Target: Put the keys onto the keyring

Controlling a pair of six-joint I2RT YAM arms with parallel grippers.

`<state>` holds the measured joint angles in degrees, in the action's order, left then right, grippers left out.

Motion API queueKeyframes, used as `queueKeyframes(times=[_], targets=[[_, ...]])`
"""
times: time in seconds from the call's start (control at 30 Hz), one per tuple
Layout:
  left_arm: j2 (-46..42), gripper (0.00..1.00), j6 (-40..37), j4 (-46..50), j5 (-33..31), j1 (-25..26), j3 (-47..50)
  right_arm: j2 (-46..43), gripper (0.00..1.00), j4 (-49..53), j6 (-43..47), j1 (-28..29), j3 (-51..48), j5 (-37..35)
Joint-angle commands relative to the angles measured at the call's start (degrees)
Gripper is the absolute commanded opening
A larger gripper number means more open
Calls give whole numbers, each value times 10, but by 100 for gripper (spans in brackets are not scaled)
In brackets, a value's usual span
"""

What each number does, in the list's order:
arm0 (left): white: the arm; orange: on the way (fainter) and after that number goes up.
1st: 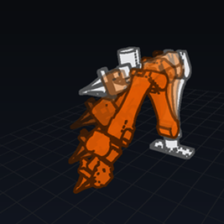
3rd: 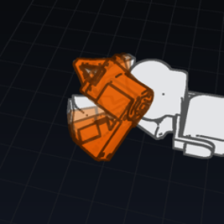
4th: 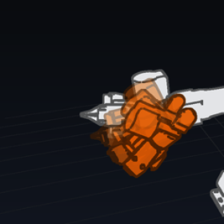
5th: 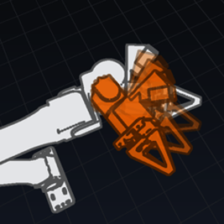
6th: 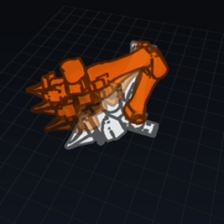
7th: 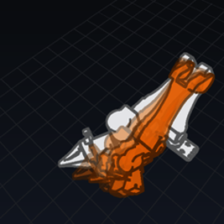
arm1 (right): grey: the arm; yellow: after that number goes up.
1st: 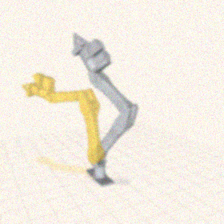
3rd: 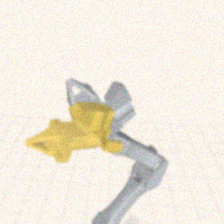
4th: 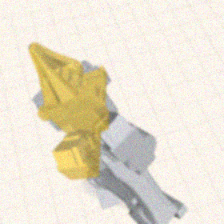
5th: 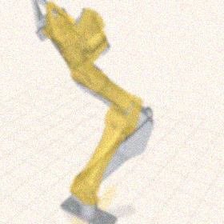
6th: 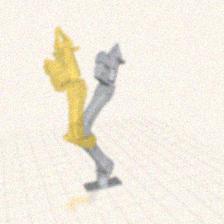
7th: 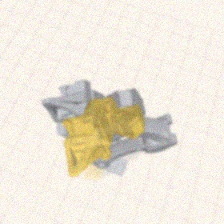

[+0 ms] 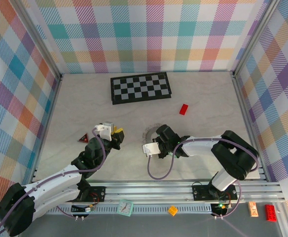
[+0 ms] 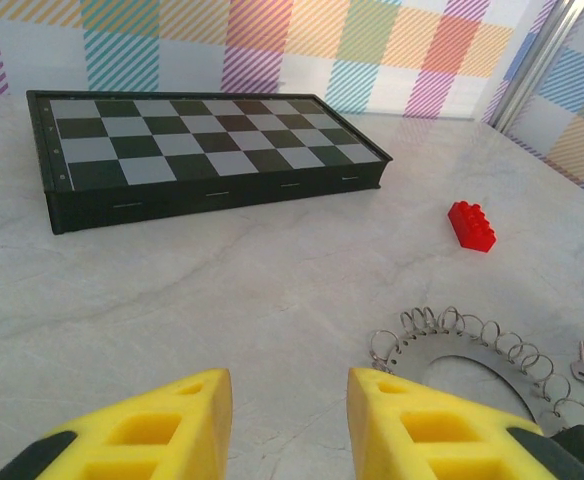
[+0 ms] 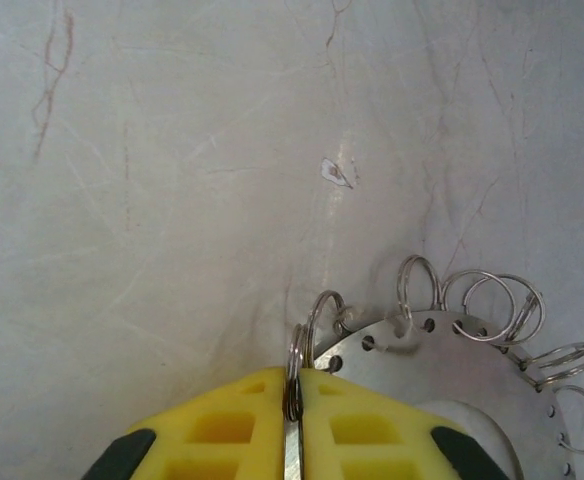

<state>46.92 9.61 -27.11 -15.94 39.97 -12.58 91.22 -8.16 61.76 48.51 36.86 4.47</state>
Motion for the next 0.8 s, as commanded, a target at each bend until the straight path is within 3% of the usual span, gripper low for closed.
queueKeyframes(times=[0.0,0.1,0.4,0.57,0.77], targets=[[-11,34,-1,-9,1,-8,-3,6,6,-12,6,6,12,-2],[-15,34,-2,-4,0,-8,-4,-5,0,-11,1,6,10,2],[-26,35,-48,17,27,-8,-9,-97,0,37,-65,-3,23,72],[-6,34,-107,-3,146,-7,-11,-141,0,36,-122,-30,30,137],[60,19,-162,-17,288,-3,-34,-157,0,35,-159,-50,45,199]])
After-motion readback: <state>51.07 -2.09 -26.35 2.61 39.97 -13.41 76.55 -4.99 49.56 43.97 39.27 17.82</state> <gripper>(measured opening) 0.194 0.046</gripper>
